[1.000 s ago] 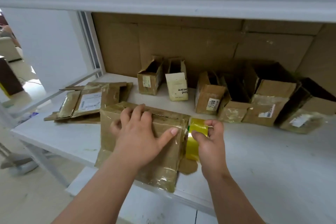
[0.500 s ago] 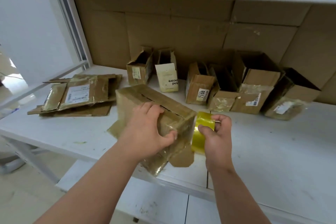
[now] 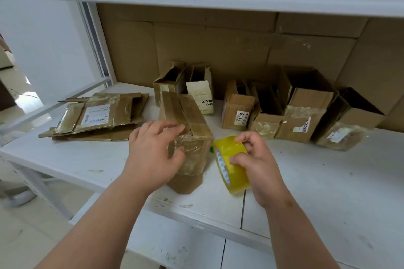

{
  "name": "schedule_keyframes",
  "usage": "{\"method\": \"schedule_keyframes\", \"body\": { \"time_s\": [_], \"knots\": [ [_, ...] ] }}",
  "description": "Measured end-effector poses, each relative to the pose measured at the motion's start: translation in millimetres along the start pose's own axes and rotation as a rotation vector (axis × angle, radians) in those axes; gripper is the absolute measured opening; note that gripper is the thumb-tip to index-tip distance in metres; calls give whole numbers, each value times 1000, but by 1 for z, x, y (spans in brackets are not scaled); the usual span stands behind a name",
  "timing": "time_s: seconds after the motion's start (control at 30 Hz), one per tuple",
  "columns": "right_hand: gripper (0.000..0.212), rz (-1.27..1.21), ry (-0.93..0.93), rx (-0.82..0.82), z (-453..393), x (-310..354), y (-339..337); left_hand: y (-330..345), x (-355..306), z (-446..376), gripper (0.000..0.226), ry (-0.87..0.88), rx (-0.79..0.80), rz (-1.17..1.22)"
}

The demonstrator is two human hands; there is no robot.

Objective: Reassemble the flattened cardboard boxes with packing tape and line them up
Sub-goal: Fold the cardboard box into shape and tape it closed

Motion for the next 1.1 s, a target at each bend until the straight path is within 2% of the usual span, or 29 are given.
{"method": "schedule_keyframes", "body": {
  "time_s": [0.1,0.2,0.3,0.37,0.5,0.63,0.77,0.8,0.93,1.1],
  "knots": [
    [30,84,3,140,3,9,8,-9,-21,-5,55,-14,-72,178],
    [31,138,-12,250,8,14,16,-14,-44,-11,53,22,-7,365],
    [34,162,-29,306,11,17,20,-10,-56,-13,32,-1,151,298],
    [35,174,-30,316,11,16,20,-6,-56,-12,16,-72,183,261],
    [35,217,-44,319,10,17,19,-3,-53,-8,18,-162,168,271],
    [39,240,-81,360,12,18,17,-7,-50,-6,23,-230,120,319],
    [75,191,12,514,9,11,14,-12,-45,-5,24,-327,47,364],
    [77,168,39,556,8,10,12,-13,-45,-5,24,-356,26,384],
    [64,105,31,667,5,11,3,-20,-36,-7,24,-463,-73,426],
    [66,-8,-25,621,-12,16,-15,-23,-32,-8,21,-479,-211,508]
  ]
}}
Point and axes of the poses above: each hand's wrist, its own z-axis away from the middle knuckle, its own y-axis out of the palm, x = y × z, the point moved 5 cm from there along -z, towards the middle knuckle, and after that the axes turned 11 degrees about y, right-handed, at the moved point
